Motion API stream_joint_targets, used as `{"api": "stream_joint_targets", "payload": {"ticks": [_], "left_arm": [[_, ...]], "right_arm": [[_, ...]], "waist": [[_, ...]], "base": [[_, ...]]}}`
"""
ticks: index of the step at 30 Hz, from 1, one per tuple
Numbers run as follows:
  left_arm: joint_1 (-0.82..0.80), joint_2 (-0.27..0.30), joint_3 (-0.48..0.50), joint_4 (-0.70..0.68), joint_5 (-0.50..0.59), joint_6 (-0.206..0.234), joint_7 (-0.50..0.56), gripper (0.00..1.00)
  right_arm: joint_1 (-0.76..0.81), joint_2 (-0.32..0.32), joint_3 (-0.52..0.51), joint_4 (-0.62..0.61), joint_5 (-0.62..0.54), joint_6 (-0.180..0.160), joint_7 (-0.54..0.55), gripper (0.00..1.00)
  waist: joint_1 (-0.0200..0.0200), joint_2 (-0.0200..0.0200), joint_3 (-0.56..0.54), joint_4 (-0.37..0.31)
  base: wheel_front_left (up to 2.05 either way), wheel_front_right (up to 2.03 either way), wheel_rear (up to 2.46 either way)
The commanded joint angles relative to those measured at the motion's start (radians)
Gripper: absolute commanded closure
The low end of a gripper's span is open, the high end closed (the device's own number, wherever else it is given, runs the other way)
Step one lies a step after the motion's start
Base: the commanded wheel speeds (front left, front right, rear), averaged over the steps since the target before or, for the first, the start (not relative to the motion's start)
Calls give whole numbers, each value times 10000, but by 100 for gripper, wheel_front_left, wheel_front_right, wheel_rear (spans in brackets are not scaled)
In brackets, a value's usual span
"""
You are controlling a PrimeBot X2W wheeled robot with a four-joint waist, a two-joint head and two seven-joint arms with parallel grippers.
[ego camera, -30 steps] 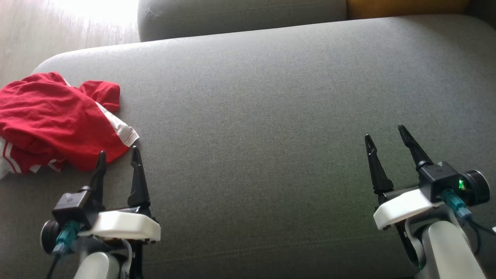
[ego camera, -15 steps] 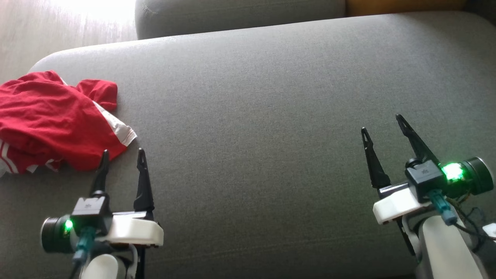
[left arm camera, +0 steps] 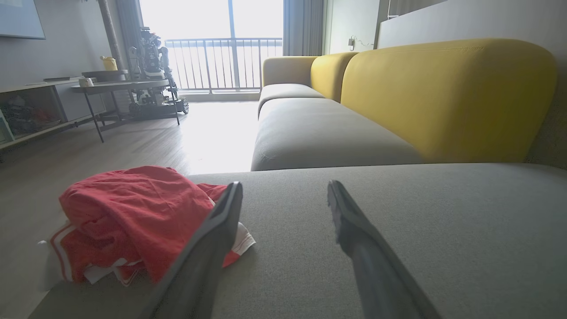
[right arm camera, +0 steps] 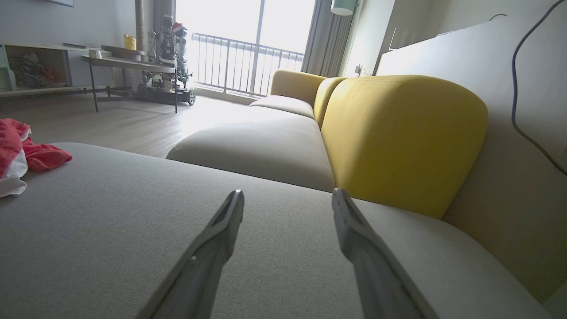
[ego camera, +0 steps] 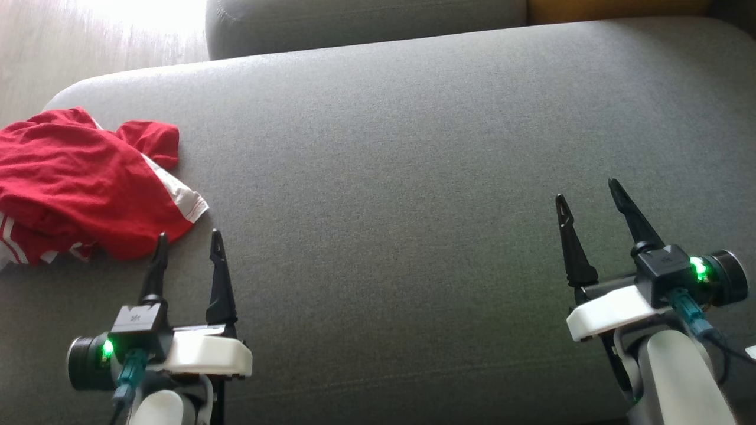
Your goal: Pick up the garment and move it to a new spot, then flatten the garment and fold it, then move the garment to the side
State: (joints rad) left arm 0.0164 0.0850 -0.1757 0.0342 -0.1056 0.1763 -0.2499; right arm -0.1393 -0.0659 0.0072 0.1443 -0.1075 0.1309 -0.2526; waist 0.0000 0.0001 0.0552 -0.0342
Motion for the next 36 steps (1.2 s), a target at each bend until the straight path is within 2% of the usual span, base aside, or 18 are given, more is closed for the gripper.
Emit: {"api": "stream_joint_targets", "payload": {"ticks": [1, 14, 29, 36], "left_arm": [[-255, -20, 471, -281, -2, -79, -118, 0], [-117, -236, 712, 11, 261, -499, -118, 0], [12, -318, 783, 175, 388, -567, -118, 0], [-1, -334, 733, 132, 414, -502, -118, 0]], "right_arm": [[-438, 48, 183, -253, 188, -2, -91, 0], [-454, 105, 194, 160, 870, -2, -91, 0], [-385, 120, 202, 389, 1028, -2, -91, 0], [-343, 91, 297, 325, 1078, -2, -92, 0]], "waist": [[0, -1, -1, 1], [0, -1, -47, 18], [0, -1, -278, 58], [0, -1, -273, 511]], "base": [[0, 0, 0], [0, 0, 0], [0, 0, 0], [0, 0, 0]]}}
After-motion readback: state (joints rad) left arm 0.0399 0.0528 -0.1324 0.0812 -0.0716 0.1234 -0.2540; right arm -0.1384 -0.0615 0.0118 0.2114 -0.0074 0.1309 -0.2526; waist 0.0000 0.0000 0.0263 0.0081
